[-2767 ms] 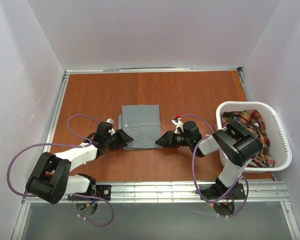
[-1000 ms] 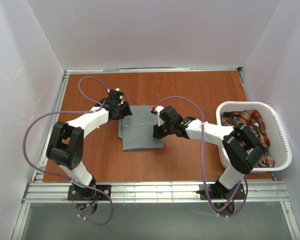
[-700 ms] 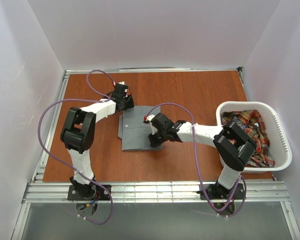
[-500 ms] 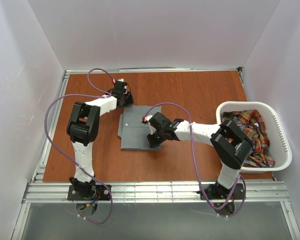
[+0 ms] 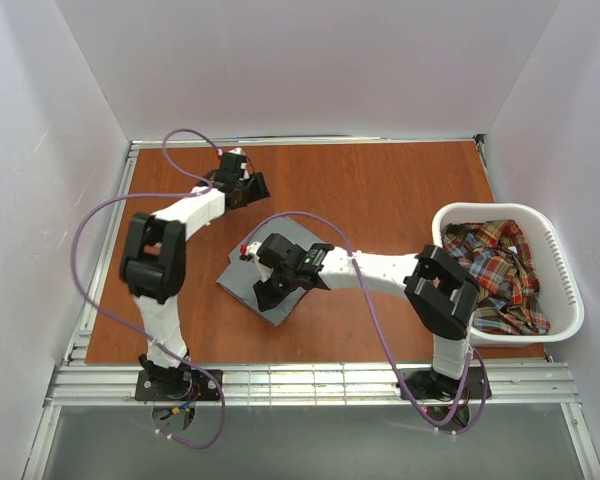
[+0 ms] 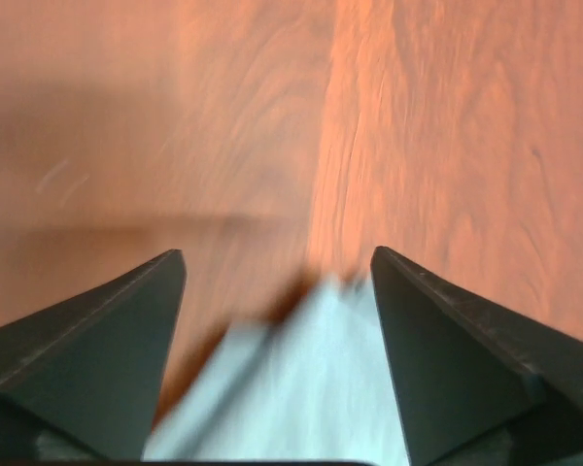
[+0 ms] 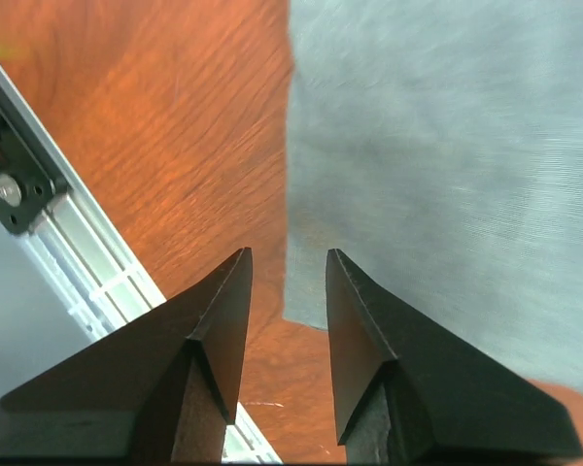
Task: Fold and stack the long sleeve shirts
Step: Fold the shirt
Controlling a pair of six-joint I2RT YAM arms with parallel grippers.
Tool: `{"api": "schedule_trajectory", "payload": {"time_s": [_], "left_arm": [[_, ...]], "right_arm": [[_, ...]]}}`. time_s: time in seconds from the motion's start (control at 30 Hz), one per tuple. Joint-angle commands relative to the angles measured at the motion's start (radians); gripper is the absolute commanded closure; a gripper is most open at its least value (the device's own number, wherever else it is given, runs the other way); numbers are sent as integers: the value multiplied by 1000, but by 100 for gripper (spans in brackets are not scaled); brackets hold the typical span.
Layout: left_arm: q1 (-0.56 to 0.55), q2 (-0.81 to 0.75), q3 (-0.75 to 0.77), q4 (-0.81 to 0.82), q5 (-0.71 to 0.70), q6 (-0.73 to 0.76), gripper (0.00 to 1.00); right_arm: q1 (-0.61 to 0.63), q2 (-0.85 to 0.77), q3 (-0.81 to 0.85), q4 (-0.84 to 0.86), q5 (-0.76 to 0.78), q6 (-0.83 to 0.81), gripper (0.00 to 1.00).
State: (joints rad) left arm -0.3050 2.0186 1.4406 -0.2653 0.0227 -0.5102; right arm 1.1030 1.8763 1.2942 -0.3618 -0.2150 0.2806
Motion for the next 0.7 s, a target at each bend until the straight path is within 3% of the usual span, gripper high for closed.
{"api": "schedule_trajectory", "payload": {"time_s": [0.0,0.07,0.17,0.33,0.47,0.57,0.67], "left_arm": [[58,-334,-100,-87,-122,-97,22],[66,-483,-184,-173,-192,-122,17],[64,-663,-328,-260,-175,-157,14],[46,-865,-598,-272,-24,-244,16],[-26,-859,-716,-230,36,-277,24],[-103,-808,-723,-216,-10,-292,30],[-112,-718,-724,-200,-61,-298,37]], "right_arm": [[-44,-121,31,-26,113,-24,70],[-103,-155,-9,-40,144,-38,70],[-205,-197,-56,-51,146,-58,69],[-348,-157,-53,-51,132,-103,67],[-440,-71,-9,-51,131,-123,67],[-463,-31,-4,-52,128,-124,68],[-463,-2,-35,-51,115,-123,69]]}}
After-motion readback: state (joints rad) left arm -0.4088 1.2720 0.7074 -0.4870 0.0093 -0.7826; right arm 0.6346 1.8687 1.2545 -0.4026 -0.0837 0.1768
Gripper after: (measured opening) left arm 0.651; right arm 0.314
